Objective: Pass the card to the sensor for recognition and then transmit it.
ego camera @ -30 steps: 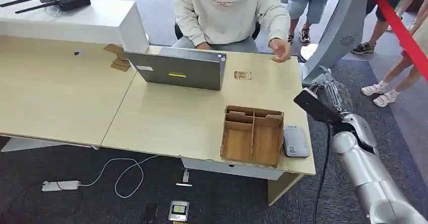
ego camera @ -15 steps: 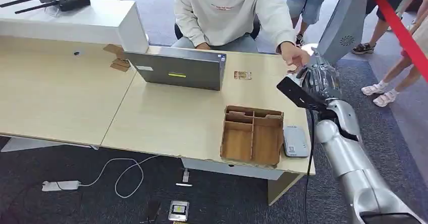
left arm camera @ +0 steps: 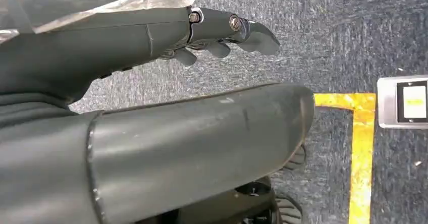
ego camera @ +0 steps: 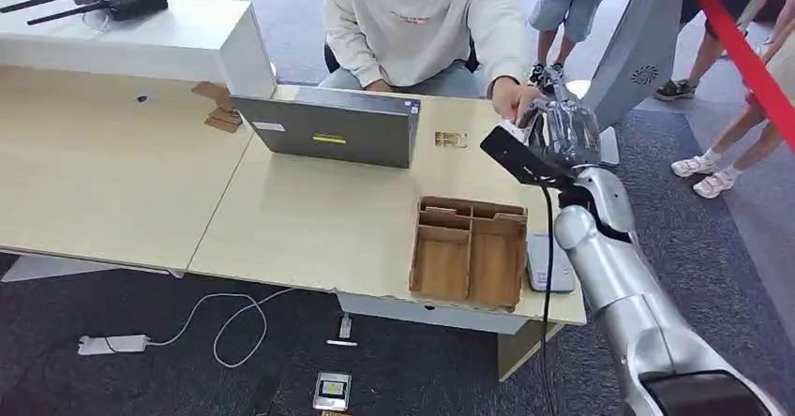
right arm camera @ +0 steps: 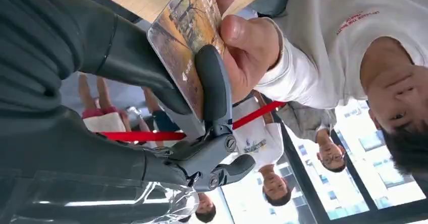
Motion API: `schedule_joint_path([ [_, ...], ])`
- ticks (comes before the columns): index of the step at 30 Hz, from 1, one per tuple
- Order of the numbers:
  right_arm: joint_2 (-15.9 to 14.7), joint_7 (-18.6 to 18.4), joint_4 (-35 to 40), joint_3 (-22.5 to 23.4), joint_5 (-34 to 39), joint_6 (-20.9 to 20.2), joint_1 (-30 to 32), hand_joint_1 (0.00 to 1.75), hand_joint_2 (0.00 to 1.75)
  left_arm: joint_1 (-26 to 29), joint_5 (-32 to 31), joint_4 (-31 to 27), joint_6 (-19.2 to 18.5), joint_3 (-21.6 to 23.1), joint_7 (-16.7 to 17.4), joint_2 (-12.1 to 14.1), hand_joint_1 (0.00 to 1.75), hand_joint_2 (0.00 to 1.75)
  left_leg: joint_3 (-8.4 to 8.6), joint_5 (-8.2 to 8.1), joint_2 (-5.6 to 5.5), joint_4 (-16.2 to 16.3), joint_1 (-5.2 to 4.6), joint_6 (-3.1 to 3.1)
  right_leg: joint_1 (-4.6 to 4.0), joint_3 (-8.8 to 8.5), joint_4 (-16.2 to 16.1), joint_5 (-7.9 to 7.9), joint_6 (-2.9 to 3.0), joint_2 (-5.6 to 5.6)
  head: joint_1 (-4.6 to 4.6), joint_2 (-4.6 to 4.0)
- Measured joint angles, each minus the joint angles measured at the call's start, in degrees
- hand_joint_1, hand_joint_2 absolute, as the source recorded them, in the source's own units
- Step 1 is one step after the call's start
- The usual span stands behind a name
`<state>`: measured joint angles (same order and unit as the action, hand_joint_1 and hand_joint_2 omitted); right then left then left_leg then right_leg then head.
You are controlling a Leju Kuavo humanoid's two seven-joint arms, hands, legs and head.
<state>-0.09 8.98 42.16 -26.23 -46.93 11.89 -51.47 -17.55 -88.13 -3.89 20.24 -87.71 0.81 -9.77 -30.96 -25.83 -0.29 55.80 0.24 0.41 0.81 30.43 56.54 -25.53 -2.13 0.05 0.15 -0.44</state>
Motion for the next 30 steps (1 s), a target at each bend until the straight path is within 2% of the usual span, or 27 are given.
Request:
schedule_joint_path([
  [14, 0.94, 0.0, -2.47, -0.09, 0.28, 0.39, -0.41, 1.75, 1.75, 0.24, 0.0, 0.0, 0.77, 0.0, 0.59, 0.66, 0.0, 0.0, 0.01, 0.0, 0.0, 0.0, 0.0, 0.0, 0.01, 0.01, -0.01, 0.0, 0.0, 0.0, 0.0, 0.0],
  [15, 0.94, 0.0, -2.67, -0.09, 0.35, 0.42, -0.4, 0.77, 1.75, 0.24, 0.0, 0.0, 0.85, 0.0, 0.72, 0.66, 0.0, 0.0, 0.01, 0.0, 0.0, 0.0, 0.0, 0.0, 0.01, 0.01, -0.01, 0.0, 0.0, 0.0, 0.0, 0.0],
  [16, 0.92, 0.0, -2.86, -0.09, 0.46, 0.48, -0.4, 0.0, 1.75, 0.24, 0.02, 0.0, 0.87, 0.0, 0.85, 0.66, 0.0, 0.0, 0.01, 0.0, 0.0, 0.0, 0.0, 0.0, 0.01, 0.01, -0.01, 0.0, 0.0, 0.0, 0.0, 0.0],
  [30, 1.09, 0.52, -4.96, 0.04, 2.56, 2.8, -0.48, 0.0, 1.75, 0.15, 0.0, 0.0, 0.72, 0.0, 0.66, 0.66, 0.0, 0.0, 0.01, 0.0, 0.0, 0.01, 0.0, 0.0, 0.01, 0.01, -0.01, 0.01, 0.01, 0.0, 0.0, 0.0],
])
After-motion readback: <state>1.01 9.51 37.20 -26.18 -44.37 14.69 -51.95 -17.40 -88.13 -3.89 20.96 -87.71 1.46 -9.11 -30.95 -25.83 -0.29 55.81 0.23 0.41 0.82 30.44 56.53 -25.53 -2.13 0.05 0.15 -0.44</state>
